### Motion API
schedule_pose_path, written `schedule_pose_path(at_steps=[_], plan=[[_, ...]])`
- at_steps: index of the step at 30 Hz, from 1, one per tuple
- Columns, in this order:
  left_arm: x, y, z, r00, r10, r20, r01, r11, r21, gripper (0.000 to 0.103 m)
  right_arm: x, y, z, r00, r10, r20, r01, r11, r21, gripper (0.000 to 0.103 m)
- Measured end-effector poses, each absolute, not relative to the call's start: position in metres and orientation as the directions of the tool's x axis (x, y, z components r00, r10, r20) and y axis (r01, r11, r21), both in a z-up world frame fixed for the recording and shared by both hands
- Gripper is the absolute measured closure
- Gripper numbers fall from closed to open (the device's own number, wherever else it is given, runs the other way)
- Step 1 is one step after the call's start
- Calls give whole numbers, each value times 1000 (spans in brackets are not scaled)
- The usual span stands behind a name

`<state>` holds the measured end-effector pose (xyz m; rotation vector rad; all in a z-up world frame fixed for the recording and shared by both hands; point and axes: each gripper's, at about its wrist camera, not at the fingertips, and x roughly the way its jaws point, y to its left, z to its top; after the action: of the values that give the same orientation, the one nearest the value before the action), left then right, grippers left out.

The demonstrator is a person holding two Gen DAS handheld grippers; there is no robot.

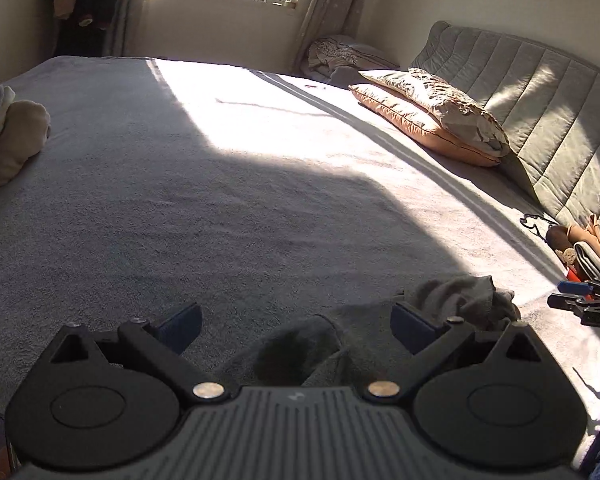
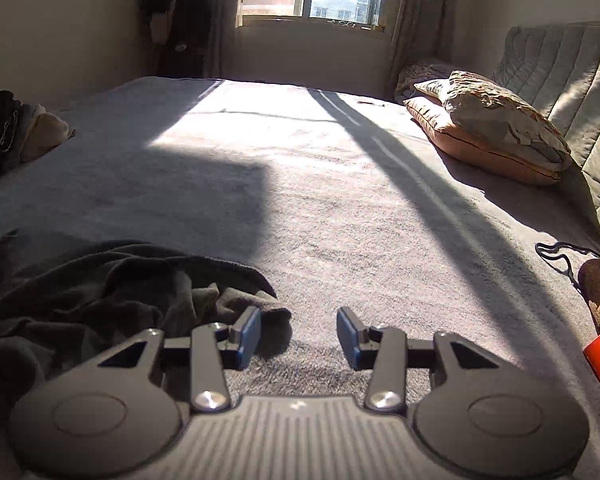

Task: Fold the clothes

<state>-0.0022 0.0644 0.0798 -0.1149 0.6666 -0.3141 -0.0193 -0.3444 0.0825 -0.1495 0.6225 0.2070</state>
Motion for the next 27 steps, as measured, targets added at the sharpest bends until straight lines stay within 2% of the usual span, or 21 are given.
schedule_pose_path(at_steps=[2,7,10,12,13,14,15,16,17,18,19,20,23,24,27], plan=[[-1,59,72,708,-335,-622,277,941,-192,0,-27,-338,73,772,195,-605,-274,961,-40,43],[-1,54,53,664,-282,-692,277,953,-123,0,-52,-281,73,758,317,-569,-468,873,-138,43],[3,50,43,638,-267,-723,257,958,-128,2,-55,-244,67,695,412,-589,-561,823,-87,43],[4,47,39,636,-254,-728,246,962,-121,8,-52,-218,61,644,467,-606,-609,793,-36,42],[4,45,36,639,-244,-730,245,964,-107,21,-49,-208,56,637,458,-620,-604,796,-33,40],[4,43,34,641,-231,-732,244,965,-91,39,-46,-199,52,630,449,-634,-600,800,-30,41],[4,41,32,642,-223,-733,245,966,-79,46,-43,-190,47,622,440,-647,-595,803,-27,42],[4,40,30,641,-225,-734,250,965,-78,56,-40,-180,43,615,431,-660,-591,806,-24,48],[4,39,30,641,-230,-732,254,964,-80,62,-37,-171,38,607,422,-674,-586,810,-21,69],[4,39,33,647,-240,-724,256,962,-90,76,-34,-161,33,599,413,-686,-582,813,-18,76],[4,40,36,653,-249,-715,258,961,-100,86,-32,-153,30,593,407,-695,-578,816,-15,86],[4,43,41,663,-263,-701,254,960,-119,92,-32,-154,36,606,417,-678,-579,815,-15,96],[-6,66,73,772,-298,-561,228,954,-193,92,-38,-174,76,733,426,-530,-526,850,-44,98],[-10,75,84,808,-304,-504,223,951,-215,92,-46,-189,99,812,403,-422,-478,874,-85,98],[-22,99,118,897,-304,-322,216,936,-279,92,-67,-255,160,921,363,-138,-363,931,30,98]])
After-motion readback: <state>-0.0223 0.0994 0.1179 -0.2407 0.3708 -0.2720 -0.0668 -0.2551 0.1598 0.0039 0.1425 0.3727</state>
